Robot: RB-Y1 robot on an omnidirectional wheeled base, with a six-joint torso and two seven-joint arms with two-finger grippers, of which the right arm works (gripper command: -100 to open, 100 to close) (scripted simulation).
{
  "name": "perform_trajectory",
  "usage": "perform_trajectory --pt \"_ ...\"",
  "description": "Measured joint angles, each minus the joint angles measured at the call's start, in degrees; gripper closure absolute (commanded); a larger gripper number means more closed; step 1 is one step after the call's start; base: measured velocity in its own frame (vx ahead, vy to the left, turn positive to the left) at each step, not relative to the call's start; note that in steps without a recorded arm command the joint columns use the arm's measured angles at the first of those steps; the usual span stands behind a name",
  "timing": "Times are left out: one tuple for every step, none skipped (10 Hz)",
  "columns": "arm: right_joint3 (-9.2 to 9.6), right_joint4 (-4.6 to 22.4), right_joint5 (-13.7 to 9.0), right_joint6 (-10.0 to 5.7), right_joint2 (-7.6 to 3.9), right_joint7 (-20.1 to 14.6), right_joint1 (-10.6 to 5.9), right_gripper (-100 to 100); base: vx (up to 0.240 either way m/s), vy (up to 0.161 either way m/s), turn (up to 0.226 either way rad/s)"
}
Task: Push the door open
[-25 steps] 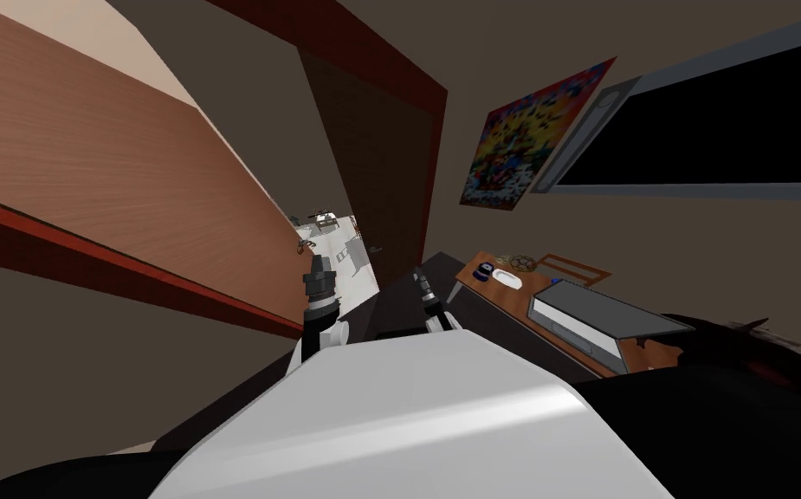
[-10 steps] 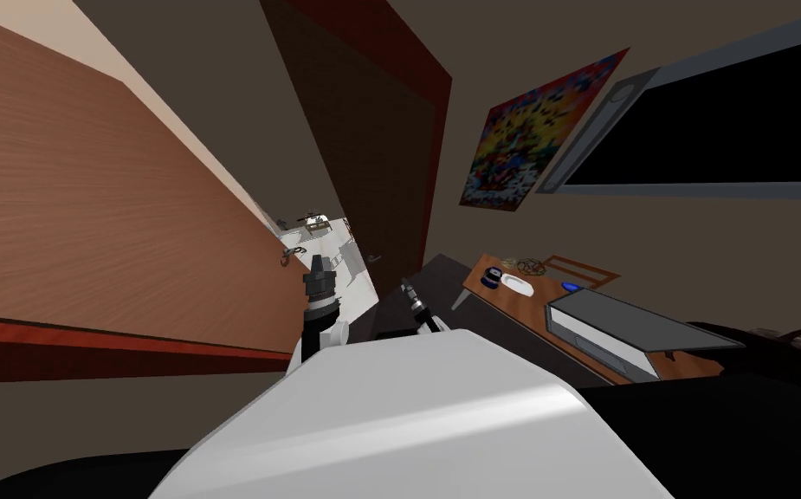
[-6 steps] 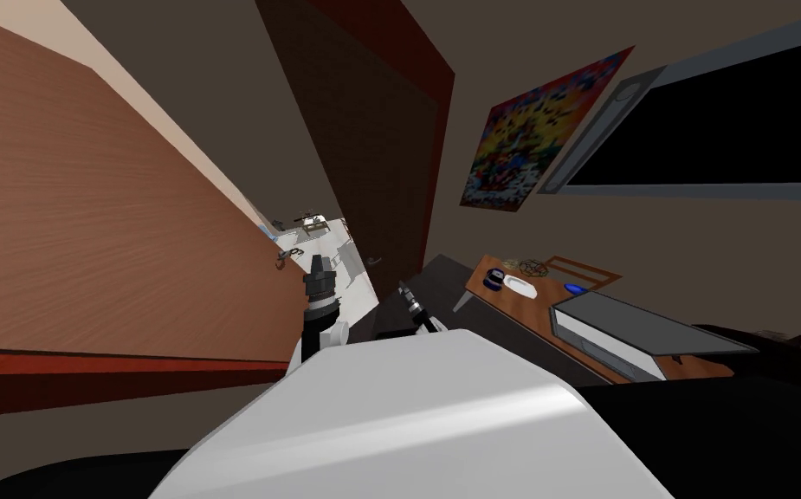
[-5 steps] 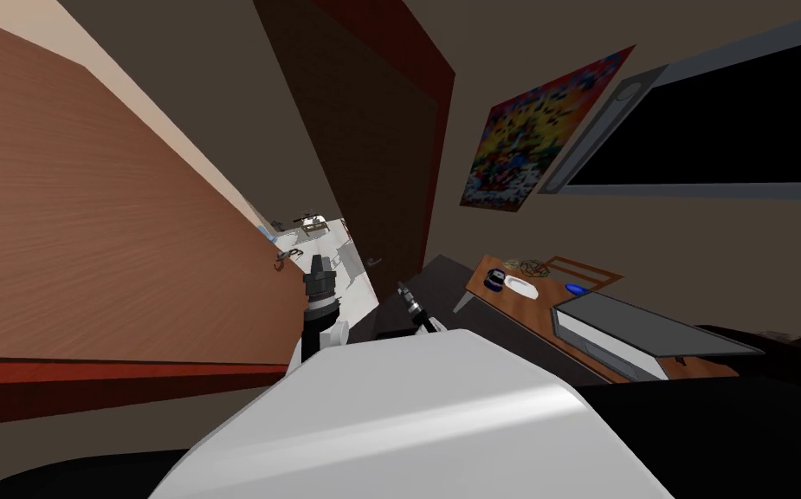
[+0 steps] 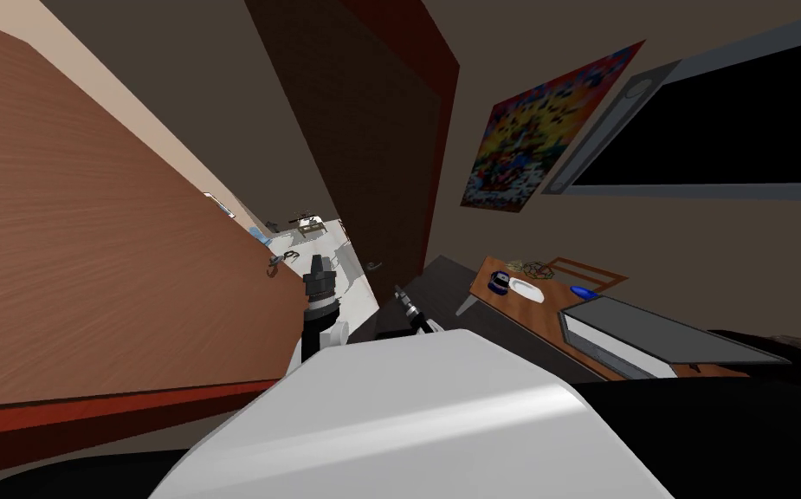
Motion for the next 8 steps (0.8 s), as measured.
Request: perform_trajectory --pt "0.42 1.4 -0.1 -0.59 0.07 -0.2 -0.5 -100 0.136 0.061 -0.047" --pt "1.09 2.8 -0.2 -0.93 0.37 -0.3 -1.09 -100 0.141 0.068 -0.037" --pt "1.73 3.6 -0.3 -1.11 0.39 -0.5 -1.38 -100 0.141 0.048 -0.04" --pt "2.34 5.4 -0.4 -1.58 0.8 -0.7 -2.09 -100 0.13 0.053 -0.043" --pt "3.06 6.3 -0.5 -1.75 0.93 -0.8 -2.52 -100 0.132 0.064 -0.033" --pt "3.58 7.4 -0.6 -2.02 1.01 -1.1 -2.94 -100 0.15 0.066 -0.031" --pt "4.1 8.4 -0.7 -2.3 1.11 -1.3 -3.42 -100 0.154 0.047 -0.031" --pt "4.65 9.3 -0.8 -2.49 1.3 -1.4 -3.72 -100 0.161 0.052 -0.036"
